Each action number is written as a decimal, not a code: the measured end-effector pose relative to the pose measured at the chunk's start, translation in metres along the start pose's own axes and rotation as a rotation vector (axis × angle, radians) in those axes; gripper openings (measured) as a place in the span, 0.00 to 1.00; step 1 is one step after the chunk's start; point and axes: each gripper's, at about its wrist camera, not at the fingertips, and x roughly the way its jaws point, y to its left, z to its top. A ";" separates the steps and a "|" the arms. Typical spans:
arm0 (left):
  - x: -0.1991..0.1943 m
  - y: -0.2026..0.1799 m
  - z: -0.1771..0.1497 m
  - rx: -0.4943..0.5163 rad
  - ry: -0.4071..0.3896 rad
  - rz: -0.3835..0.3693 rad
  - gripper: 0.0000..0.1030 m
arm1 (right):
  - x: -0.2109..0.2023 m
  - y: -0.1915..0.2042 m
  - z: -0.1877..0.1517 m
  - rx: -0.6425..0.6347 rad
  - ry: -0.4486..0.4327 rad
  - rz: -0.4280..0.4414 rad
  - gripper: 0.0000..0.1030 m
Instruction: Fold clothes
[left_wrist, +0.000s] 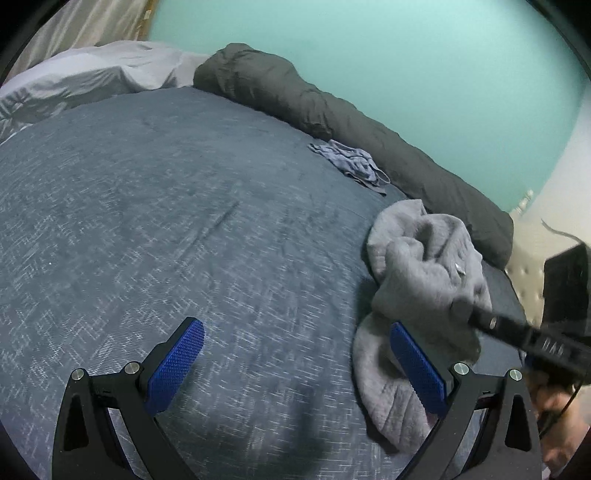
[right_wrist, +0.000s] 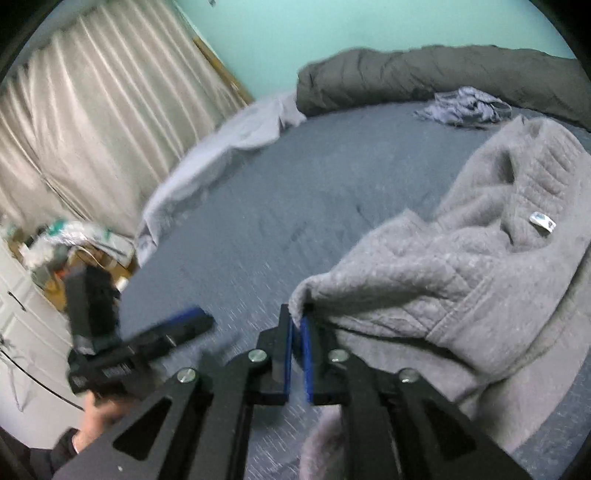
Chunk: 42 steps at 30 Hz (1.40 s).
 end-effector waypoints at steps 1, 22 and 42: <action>0.000 0.001 0.001 0.000 0.000 0.000 1.00 | -0.002 -0.003 -0.003 0.012 0.008 -0.014 0.12; 0.009 -0.010 -0.003 0.037 0.020 -0.008 1.00 | -0.077 -0.186 -0.036 0.643 -0.195 -0.110 0.62; 0.020 -0.012 -0.007 0.049 0.035 -0.015 1.00 | -0.014 -0.157 0.016 0.502 -0.153 -0.111 0.38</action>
